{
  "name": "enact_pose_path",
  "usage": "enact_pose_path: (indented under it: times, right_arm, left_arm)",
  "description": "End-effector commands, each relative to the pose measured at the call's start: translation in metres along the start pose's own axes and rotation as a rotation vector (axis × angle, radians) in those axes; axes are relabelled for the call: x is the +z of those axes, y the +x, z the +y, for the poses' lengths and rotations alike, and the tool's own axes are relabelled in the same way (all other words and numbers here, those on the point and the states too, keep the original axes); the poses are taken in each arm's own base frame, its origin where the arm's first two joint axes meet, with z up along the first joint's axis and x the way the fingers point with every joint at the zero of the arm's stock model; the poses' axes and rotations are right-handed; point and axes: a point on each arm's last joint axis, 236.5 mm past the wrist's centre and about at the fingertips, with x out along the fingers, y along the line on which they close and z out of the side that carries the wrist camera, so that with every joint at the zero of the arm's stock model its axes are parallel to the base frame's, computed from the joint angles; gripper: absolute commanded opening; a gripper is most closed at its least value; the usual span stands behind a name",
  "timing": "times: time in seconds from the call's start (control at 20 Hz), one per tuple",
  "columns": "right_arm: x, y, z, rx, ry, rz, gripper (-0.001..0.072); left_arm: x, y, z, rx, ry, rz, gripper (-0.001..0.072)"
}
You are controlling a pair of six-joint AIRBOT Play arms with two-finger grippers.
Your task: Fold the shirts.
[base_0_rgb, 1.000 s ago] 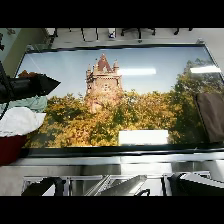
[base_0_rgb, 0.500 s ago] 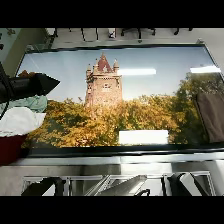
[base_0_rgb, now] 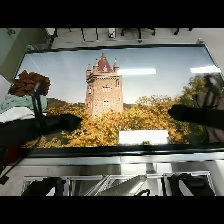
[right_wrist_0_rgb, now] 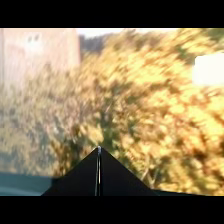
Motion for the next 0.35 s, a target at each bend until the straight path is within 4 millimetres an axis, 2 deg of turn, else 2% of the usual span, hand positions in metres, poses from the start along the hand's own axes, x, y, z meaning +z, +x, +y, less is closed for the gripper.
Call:
enact_pose_path:
  times: [0.0,0.1,0.3]
  right_arm:
    - [-0.046,0.022,0.035,0.054,-0.112,0.105,0.0027]
    - [-0.057,0.023,0.042,0.068,-0.129,0.144,0.0026]
    - [-0.057,0.023,0.042,0.070,-0.127,0.144,0.0027]
  left_arm:
    - [-0.040,0.016,0.003,-0.016,-0.016,0.039,0.0022]
    - [-0.045,0.016,0.004,-0.017,-0.015,0.040,0.0022]
    - [-0.048,0.016,0.005,-0.017,-0.017,0.043,0.0022]
